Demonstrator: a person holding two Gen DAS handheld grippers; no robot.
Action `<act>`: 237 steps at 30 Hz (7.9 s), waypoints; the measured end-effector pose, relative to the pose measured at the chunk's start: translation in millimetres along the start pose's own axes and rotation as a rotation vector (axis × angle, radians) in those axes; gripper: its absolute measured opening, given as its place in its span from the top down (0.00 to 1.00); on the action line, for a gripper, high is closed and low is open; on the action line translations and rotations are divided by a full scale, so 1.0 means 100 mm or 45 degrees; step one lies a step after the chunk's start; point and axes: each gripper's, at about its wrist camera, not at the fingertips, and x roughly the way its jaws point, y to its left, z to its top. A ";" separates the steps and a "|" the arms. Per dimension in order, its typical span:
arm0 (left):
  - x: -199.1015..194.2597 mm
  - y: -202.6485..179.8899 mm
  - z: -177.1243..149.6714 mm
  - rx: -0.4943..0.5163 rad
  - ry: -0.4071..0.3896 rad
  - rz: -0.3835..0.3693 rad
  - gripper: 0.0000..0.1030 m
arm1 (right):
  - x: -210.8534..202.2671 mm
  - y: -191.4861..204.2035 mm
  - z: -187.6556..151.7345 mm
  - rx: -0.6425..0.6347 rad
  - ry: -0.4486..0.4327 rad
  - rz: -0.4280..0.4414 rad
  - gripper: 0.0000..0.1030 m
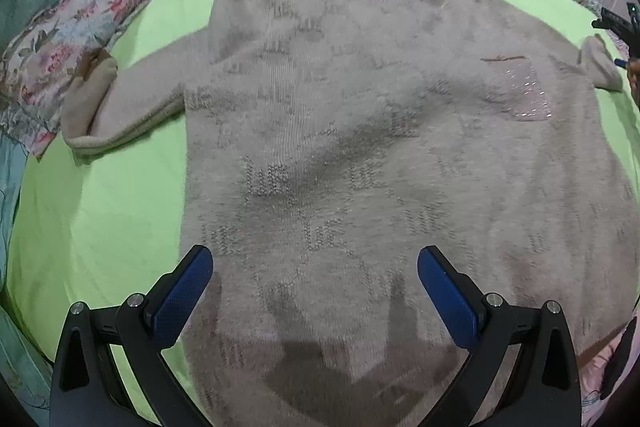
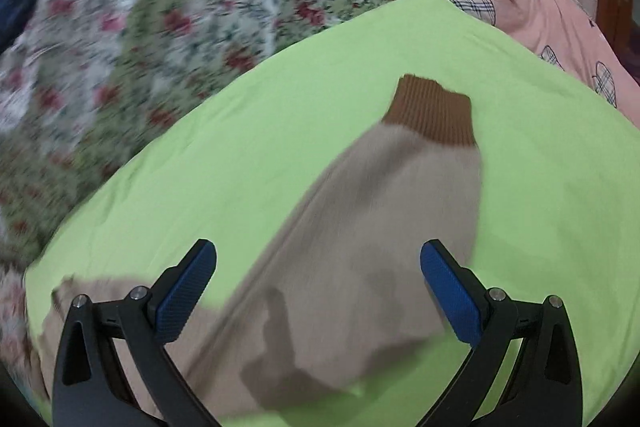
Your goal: Fold small clothes
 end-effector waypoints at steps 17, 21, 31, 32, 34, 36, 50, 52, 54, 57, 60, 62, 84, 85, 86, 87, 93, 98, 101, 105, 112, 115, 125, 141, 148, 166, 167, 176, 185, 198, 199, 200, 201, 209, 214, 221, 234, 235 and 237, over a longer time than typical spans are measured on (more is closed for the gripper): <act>0.11 -0.22 0.09 0.023 0.011 -0.104 0.00 | 0.00 0.13 -0.03 -0.005 -0.047 0.226 0.91; 0.01 -0.20 0.03 0.019 -0.011 -0.135 0.00 | -0.34 0.72 -0.41 -0.099 -0.017 0.481 0.91; -0.13 0.23 -0.02 -0.128 -0.087 -0.233 0.00 | -0.74 2.63 -1.76 -0.388 0.170 1.002 0.91; -0.14 0.29 -0.01 -0.147 -0.093 -0.238 0.00 | -0.73 2.80 -1.91 -0.416 0.203 1.032 0.91; -0.14 0.42 0.02 -0.184 -0.111 -0.234 0.00 | -0.66 3.06 -2.18 -0.458 0.263 1.059 0.91; -0.15 0.55 0.06 -0.222 -0.129 -0.257 0.00 | -0.60 3.19 -2.39 -0.485 0.310 1.070 0.91; 0.59 0.64 1.13 -0.287 -0.076 -0.690 0.00 | -0.72 2.86 -2.81 -0.508 0.431 1.076 0.50; 0.84 0.60 1.36 -0.293 -0.022 -0.712 0.01 | -0.80 2.66 -2.76 -0.460 0.402 1.058 0.50; 1.02 0.59 1.54 -0.316 0.001 -0.776 0.02 | -0.91 2.44 -2.74 -0.412 0.370 1.038 0.50; 1.15 0.55 1.72 -0.321 -0.051 -0.800 0.18 | -1.08 2.11 -2.74 -0.345 0.327 1.013 0.50; 1.17 0.50 1.78 -0.283 -0.049 -0.819 0.92 | -1.19 1.93 -2.74 -0.306 0.288 0.986 0.50; 1.00 0.53 1.70 -0.272 -0.151 -0.773 0.94 | -1.23 1.82 -2.72 -0.299 0.263 0.961 0.50; 0.97 0.89 1.24 -0.270 -0.159 -0.697 0.63 | -0.14 1.50 -1.71 -0.310 0.303 0.453 0.37; 0.97 0.89 1.25 -0.274 -0.158 -0.698 0.65 | -0.01 1.54 -1.71 -0.312 0.350 0.460 0.38; 0.97 0.88 1.27 -0.270 -0.163 -0.697 0.76 | 0.08 1.59 -1.72 -0.339 0.379 0.460 0.43; 0.96 0.85 1.29 -0.253 -0.170 -0.694 0.85 | 0.10 1.63 -1.72 -0.378 0.379 0.456 0.80; 0.81 0.53 1.50 -0.119 -0.276 -0.674 0.93 | -0.15 1.42 -1.43 -0.350 0.202 0.426 0.92; 0.95 0.49 1.45 -0.098 -0.213 -0.620 0.93 | 0.00 1.37 -1.59 -0.364 0.246 0.337 0.89; 0.96 0.56 1.39 -0.114 -0.213 -0.638 0.92 | -0.40 1.38 -1.62 -0.373 0.047 0.188 0.81; 0.96 0.54 1.39 -0.109 -0.206 -0.624 0.92 | -0.64 1.75 -1.91 -0.577 0.081 0.380 0.72; 0.77 0.92 1.15 -0.154 -0.231 -0.581 0.87 | -0.44 1.32 -1.93 -0.339 0.215 0.322 0.73; 0.62 1.26 1.00 -0.231 -0.267 -0.526 0.88 | -0.69 1.37 -2.00 -0.371 0.165 0.348 0.59; 0.31 2.59 0.77 -0.541 -0.396 -0.278 0.59 | -1.10 1.72 -2.63 -0.428 0.279 0.627 0.50; 1.16 3.67 1.44 -0.729 -0.239 -0.155 0.84 | -1.18 1.84 -2.95 -0.449 0.385 0.646 0.49; 0.66 3.17 1.35 -0.641 -0.441 -0.225 0.89 | -1.13 1.78 -2.98 -0.422 0.407 0.649 0.49; 0.00 0.07 1.54 -0.150 -0.510 -0.583 0.88 | -1.25 1.26 -2.88 -0.275 0.348 0.646 0.49; 0.05 -0.08 1.55 -0.121 -0.498 -0.582 0.88 | -1.25 1.22 -2.87 -0.263 0.345 0.640 0.49; 0.54 -1.07 1.49 0.086 -0.320 -0.542 0.60 | -1.31 0.98 -2.75 -0.206 0.302 0.616 0.49; 0.22 -0.59 0.96 0.099 -0.347 -0.513 0.28 | -1.24 1.39 -2.63 -0.242 0.294 0.680 0.49; 0.49 1.23 0.52 -0.357 -0.261 -0.128 0.25 | -0.58 2.84 -2.39 -0.394 0.325 0.706 0.49; 0.56 1.28 0.53 -0.364 -0.241 -0.141 0.25 | -0.47 2.92 -2.38 -0.410 0.352 0.664 0.49; 0.61 1.29 0.56 -0.367 -0.224 -0.152 0.25 | -0.35 2.98 -2.39 -0.416 0.375 0.624 0.52; 0.69 1.30 0.58 -0.364 -0.199 -0.165 0.25 | -0.27 3.00 -2.39 -0.416 0.390 0.604 0.69; 0.88 1.32 0.82 -0.367 -0.198 -0.142 0.26 | -0.90 2.47 -1.98 -0.244 0.011 0.866 0.93; 0.91 1.46 0.92 -0.481 -0.194 -0.170 0.26 | -0.71 1.93 -2.04 -0.131 0.041 0.757 0.93; 0.93 1.48 0.82 -0.518 -0.212 -0.110 0.27 | -0.41 1.67 -2.36 -0.093 0.164 0.665 0.93; 0.88 1.55 0.68 -0.590 -0.239 -0.129 0.26 | -0.52 1.51 -2.50 -0.102 0.166 0.656 0.93; 0.89 1.55 0.68 -0.568 -0.233 -0.124 0.26 | -0.49 1.47 -2.54 -0.091 0.182 0.648 0.94; 0.89 1.55 0.66 -0.552 -0.224 -0.127 0.26 | -0.50 1.43 -2.59 -0.099 0.174 0.628 0.95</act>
